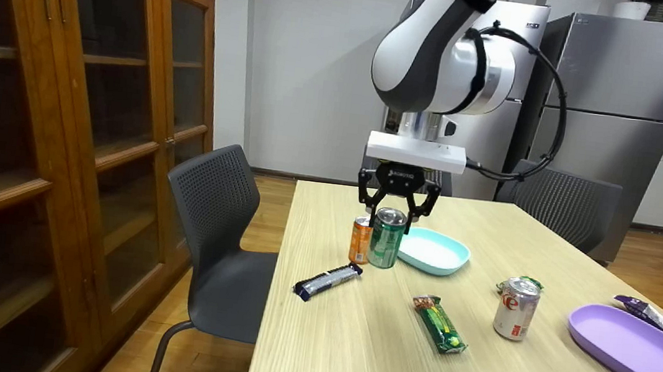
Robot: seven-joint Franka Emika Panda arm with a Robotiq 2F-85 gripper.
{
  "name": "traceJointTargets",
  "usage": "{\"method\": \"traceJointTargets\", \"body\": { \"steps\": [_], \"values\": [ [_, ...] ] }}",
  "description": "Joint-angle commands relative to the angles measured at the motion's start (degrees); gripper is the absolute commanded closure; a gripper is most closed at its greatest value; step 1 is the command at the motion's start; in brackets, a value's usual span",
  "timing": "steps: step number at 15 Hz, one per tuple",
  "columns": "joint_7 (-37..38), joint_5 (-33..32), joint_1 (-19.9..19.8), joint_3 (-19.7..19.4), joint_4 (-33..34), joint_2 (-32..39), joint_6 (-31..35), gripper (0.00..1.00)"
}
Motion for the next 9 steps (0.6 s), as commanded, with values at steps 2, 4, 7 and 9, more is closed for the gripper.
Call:
{"method": "traceJointTargets", "body": {
  "steps": [2,4,7,9],
  "values": [
    [1.17,-0.47,-2.10,-1.17,-3.92,-6.95,-0.46,0.62],
    [1.69,-0.97,-3.14,-2.09,-4.95,-8.86,0.12,0.62],
    [2.11,-1.43,-5.02,-3.27,-6.60,-11.58,0.69,0.62],
    [2.72,-1.97,-6.27,-4.15,-8.03,-13.45,1.16,0.62]
  ]
}}
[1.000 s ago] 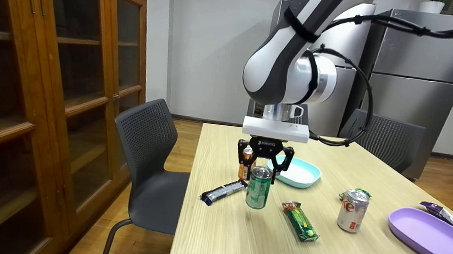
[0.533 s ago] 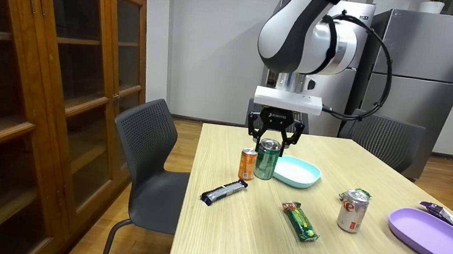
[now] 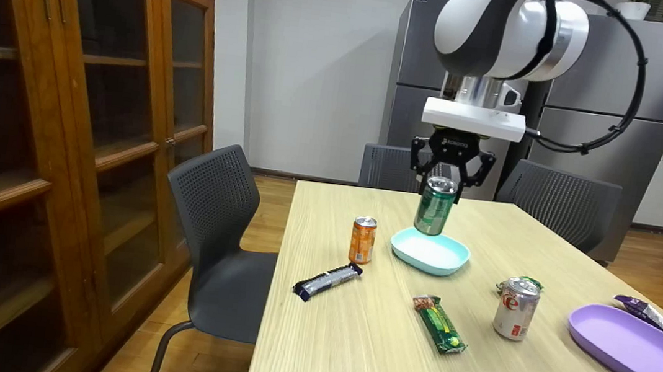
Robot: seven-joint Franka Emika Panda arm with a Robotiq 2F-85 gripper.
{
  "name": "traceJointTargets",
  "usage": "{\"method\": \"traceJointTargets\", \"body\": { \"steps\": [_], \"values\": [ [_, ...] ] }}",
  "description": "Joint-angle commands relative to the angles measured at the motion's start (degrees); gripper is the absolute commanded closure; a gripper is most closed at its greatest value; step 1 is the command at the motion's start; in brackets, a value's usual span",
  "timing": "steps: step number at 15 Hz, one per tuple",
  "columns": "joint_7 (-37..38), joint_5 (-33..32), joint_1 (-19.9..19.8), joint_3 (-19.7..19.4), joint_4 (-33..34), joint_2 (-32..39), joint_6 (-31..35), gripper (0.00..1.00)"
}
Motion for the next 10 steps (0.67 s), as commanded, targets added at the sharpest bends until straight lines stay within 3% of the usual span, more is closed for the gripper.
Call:
{"method": "traceJointTargets", "body": {
  "steps": [1,10],
  "values": [
    [2.80,-1.97,-2.44,-0.92,-4.79,-5.97,1.21,0.62],
    [3.42,-3.18,-10.06,-3.32,-13.28,-13.57,2.84,0.62]
  ]
}}
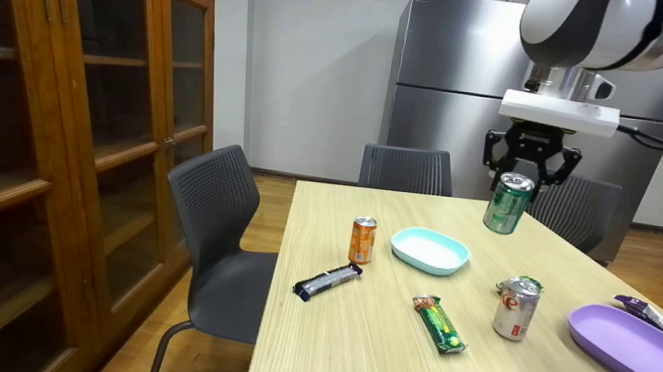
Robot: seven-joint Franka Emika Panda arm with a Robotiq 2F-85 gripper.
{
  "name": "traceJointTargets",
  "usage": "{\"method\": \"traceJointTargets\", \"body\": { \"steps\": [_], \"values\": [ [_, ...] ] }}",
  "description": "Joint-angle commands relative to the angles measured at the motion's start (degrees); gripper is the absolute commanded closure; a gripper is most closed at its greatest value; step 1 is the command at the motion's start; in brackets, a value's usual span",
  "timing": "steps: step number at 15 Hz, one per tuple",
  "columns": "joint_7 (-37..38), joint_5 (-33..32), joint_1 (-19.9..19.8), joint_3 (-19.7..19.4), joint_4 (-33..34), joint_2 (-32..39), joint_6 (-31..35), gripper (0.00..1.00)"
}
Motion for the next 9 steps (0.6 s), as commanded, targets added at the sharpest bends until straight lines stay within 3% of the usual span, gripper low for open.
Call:
{"method": "traceJointTargets", "body": {
  "steps": [1,9],
  "values": [
    [1.81,-1.53,-3.70,-0.23,-5.29,-5.08,1.45,0.62],
    [2.94,-0.99,-10.86,-3.00,-9.40,-5.88,2.97,0.62]
  ]
}}
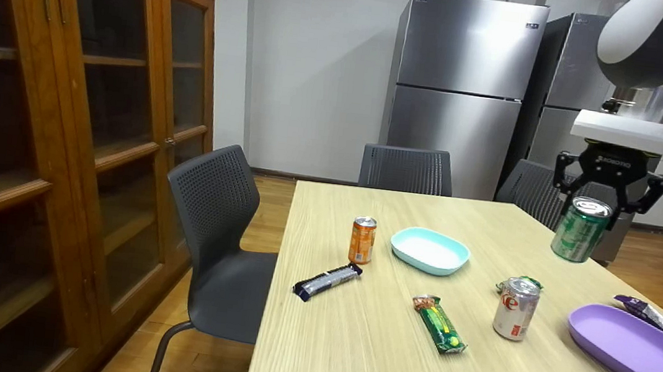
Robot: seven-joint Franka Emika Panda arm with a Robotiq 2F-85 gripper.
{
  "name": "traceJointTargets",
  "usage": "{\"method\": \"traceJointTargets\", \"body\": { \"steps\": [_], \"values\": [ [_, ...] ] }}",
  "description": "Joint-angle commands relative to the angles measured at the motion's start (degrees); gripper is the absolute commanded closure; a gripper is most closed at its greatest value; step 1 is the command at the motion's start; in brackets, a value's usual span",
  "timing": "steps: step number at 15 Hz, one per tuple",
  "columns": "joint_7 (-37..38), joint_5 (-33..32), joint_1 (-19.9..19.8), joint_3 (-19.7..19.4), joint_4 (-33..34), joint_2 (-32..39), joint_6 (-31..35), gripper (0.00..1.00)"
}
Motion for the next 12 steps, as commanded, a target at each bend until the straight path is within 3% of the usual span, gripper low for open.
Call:
{"method": "traceJointTargets", "body": {
  "steps": [1,12],
  "values": [
    [3.28,-1.12,-2.62,-0.72,-2.03,-1.69,1.09,0.62],
    [5.19,1.73,-5.90,-3.62,2.06,5.57,-0.12,0.62]
  ]
}}
